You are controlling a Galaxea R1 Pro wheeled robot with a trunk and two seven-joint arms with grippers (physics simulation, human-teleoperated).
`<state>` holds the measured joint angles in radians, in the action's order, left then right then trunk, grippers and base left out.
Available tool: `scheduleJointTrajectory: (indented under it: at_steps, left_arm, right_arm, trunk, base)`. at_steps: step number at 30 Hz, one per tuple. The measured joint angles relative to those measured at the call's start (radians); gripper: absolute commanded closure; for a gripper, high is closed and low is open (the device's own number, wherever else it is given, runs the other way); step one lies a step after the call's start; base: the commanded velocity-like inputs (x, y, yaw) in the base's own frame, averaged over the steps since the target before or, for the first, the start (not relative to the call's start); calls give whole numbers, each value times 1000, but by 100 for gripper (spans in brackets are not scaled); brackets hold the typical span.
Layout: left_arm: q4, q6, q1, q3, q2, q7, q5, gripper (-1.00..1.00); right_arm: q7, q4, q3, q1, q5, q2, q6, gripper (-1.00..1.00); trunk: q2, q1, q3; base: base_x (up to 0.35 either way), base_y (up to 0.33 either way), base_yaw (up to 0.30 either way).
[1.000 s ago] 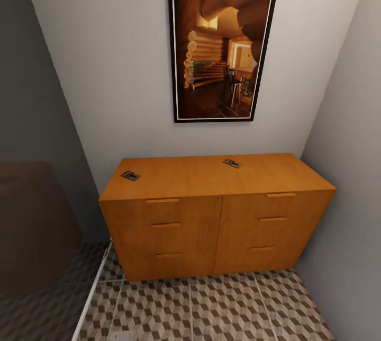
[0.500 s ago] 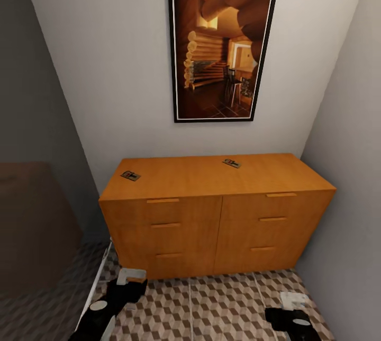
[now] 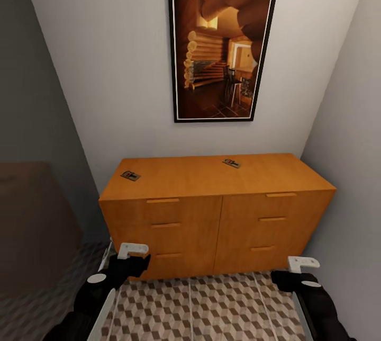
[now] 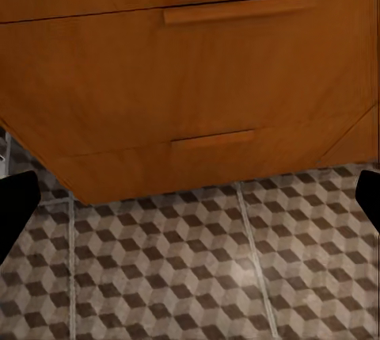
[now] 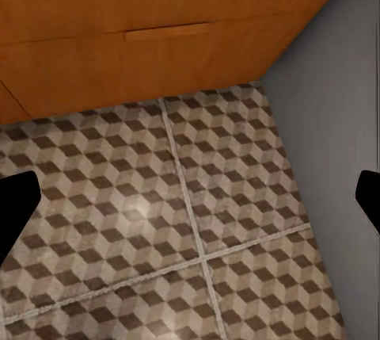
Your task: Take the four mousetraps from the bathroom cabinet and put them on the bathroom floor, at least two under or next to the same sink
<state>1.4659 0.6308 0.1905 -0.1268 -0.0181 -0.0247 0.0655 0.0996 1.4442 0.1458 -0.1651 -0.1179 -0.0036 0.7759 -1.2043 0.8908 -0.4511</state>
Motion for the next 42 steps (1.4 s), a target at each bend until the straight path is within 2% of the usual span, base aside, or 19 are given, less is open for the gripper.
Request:
scheduleJointTrajectory:
  at_steps: [1,6,8,11,13,15,16,21,25,30,37,39,41,42]
  left_arm:
    - [37,19,-1,-2,16,-1,1,-100]
    - [59,39,2,-5,56,0,-1,-100]
    - [61,42,5,-7,63,0,-2,-100]
    - [67,48,44,-21,80,2,-16,-100]
    - [68,51,83,-37,87,3,-25,-100]
    - [69,59,192,-79,120,6,-36,-100]
    - [69,63,222,-86,130,6,-39,-100]
    - [68,96,350,-105,165,6,-45,-100]
    - [65,158,474,-111,175,7,-43,-100]
    - [63,236,562,-112,178,5,-42,-100]
    - [62,279,609,-111,177,4,-47,-100]
    - [63,283,614,-111,176,3,-48,-100]
    - [63,286,618,-111,176,1,-48,-100]
    - [63,286,618,-111,176,1,-48,-100]
  right_arm:
    - [0,63,0,0,-2,-1,59,-100]
    - [0,105,-3,1,-4,-2,99,-100]
    - [0,109,-4,-2,-6,-2,107,-100]
    - [2,118,-5,-38,-9,-2,151,-100]
    - [2,120,-5,-72,-10,-2,178,-100]
    - [4,122,-6,-169,-12,-1,250,-100]
    - [4,122,-6,-195,-12,-1,266,-100]
    - [5,120,-7,-298,-13,-1,266,-100]
    - [8,116,-8,-365,-11,0,266,-100]
    - [16,112,-12,-408,-8,7,266,-100]
    - [25,77,-17,-496,-3,17,266,-100]
    - [27,55,-26,-527,-2,21,266,-100]
    - [36,18,-53,-577,-2,36,266,-100]
    - [36,18,-53,-578,-4,36,266,-100]
  trunk:
    - [0,0,0]
    - [0,0,0]
    - [0,0,0]
    - [0,0,0]
    - [0,0,0]
    - [0,0,0]
    - [0,0,0]
    - [0,0,0]
    - [0,0,0]
    - [0,0,0]
    - [0,0,0]
    - [0,0,0]
    - [0,0,0]
    - [0,0,0]
  base:
    - [0,0,0]
    - [0,0,0]
    - [0,0,0]
    - [0,0,0]
    - [0,0,0]
    - [0,0,0]
    - [0,0,0]
    - [0,0,0]
    - [0,0,0]
    - [0,0,0]
    - [0,0,0]
    - [0,0,0]
    - [0,0,0]
    - [0,0,0]
